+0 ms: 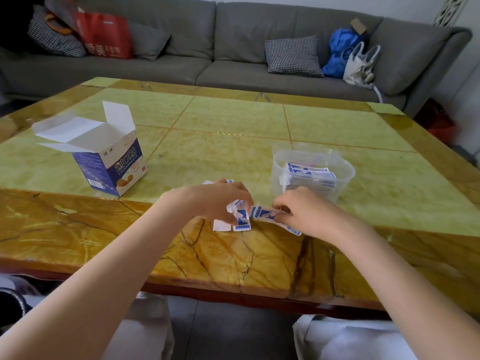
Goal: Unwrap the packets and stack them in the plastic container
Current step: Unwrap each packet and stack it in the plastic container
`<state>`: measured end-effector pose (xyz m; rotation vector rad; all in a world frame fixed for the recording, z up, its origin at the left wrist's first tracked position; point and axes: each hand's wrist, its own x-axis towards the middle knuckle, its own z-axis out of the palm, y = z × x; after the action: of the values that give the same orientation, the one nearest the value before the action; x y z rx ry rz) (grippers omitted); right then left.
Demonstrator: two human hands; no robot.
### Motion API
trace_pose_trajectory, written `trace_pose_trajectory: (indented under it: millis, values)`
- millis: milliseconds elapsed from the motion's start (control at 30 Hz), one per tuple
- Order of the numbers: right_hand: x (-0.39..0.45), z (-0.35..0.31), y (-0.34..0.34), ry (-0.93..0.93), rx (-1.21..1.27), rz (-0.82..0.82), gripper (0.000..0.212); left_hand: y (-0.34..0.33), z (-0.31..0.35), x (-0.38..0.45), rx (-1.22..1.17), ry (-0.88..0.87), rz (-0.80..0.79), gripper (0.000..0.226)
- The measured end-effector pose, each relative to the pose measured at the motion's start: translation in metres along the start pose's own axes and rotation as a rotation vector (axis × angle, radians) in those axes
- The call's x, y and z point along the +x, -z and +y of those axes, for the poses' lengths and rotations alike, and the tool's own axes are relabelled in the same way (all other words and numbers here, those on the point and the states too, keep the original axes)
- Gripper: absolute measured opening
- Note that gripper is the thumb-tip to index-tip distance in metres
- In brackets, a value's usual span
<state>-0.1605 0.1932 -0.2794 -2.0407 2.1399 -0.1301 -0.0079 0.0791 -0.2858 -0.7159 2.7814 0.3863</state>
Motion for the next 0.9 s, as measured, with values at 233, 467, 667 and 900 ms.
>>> trace_pose_trajectory:
  millis: [233,467,667,900]
  values:
    - [0.002,-0.001,0.000,0.004,0.163,0.066,0.017,0.002,0.001,0.006,-0.022,-0.031,0.016,0.033]
    - [0.000,-0.005,0.007,-0.040,0.451,0.022,0.024,-0.001,-0.001,0.009,-0.142,0.008,0.044,0.019]
    - [-0.001,-0.006,0.011,-0.131,0.813,0.055,0.010,0.008,-0.003,0.006,-0.314,0.054,0.431,0.010]
    - [0.013,-0.026,0.013,-0.137,0.815,0.300,0.007,0.023,0.003,-0.011,-1.027,0.112,0.591,0.008]
